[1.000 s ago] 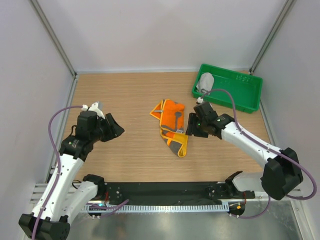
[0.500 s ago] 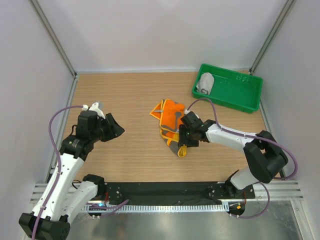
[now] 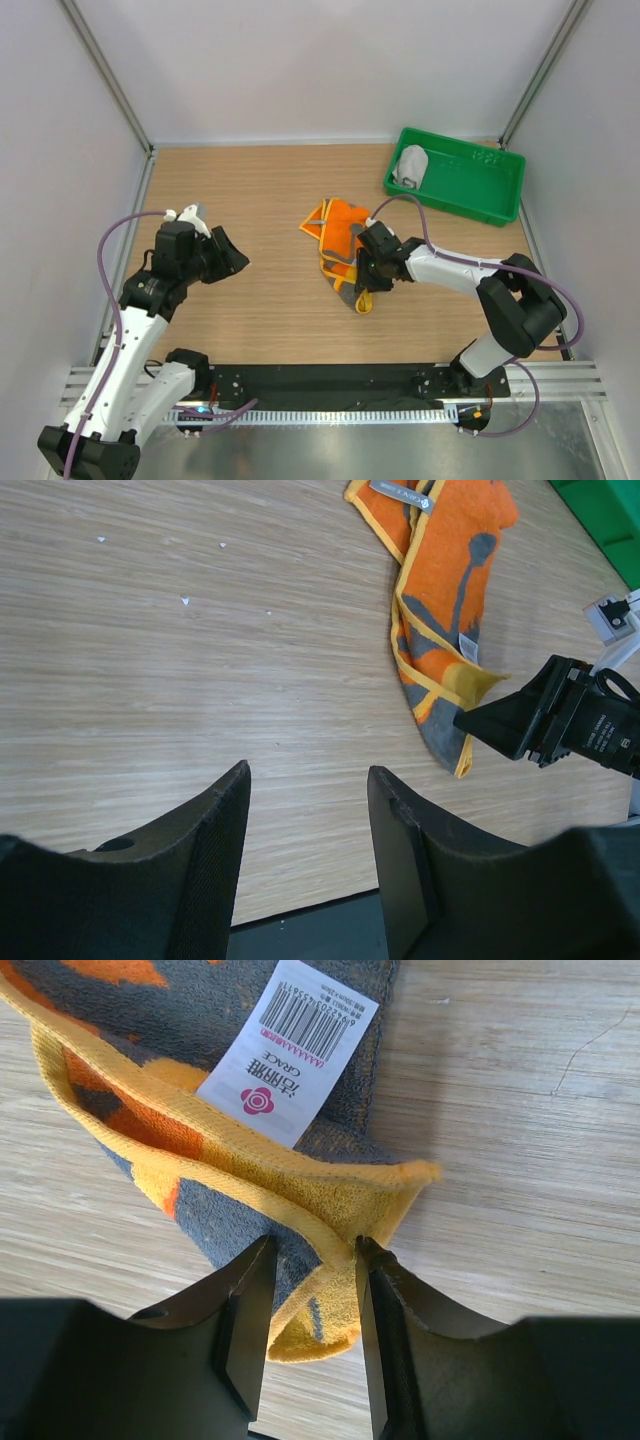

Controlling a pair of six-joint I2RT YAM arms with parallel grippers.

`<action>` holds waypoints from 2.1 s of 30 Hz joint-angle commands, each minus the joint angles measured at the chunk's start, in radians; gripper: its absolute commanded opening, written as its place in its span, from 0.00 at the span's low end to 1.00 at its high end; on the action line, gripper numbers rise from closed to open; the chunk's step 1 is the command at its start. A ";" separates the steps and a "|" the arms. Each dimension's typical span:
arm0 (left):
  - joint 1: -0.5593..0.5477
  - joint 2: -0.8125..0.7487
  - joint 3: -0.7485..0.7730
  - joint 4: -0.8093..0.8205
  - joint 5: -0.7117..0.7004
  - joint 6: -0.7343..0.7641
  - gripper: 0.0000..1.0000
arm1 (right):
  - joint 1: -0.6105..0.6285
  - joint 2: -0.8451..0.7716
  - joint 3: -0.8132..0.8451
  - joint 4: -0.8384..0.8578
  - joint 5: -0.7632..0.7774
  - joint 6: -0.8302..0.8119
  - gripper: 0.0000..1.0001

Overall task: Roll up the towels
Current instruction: Flatten the towel

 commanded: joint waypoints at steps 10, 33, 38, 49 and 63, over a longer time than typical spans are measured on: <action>0.005 -0.004 0.005 0.018 0.014 0.011 0.52 | 0.004 -0.005 0.062 0.011 0.021 -0.007 0.26; 0.005 -0.001 0.005 0.013 -0.008 0.009 0.52 | 0.155 -0.193 0.666 -0.512 0.315 -0.151 0.01; 0.005 -0.005 0.006 0.006 -0.031 0.006 0.52 | 0.155 -0.394 0.813 -0.614 0.487 -0.157 0.01; -0.048 0.191 0.006 0.062 -0.078 -0.057 0.50 | 0.153 -0.472 0.357 -0.664 0.468 0.005 0.01; -0.271 0.824 0.342 0.395 -0.080 -0.042 0.48 | 0.155 -0.541 0.258 -0.682 0.460 0.021 0.01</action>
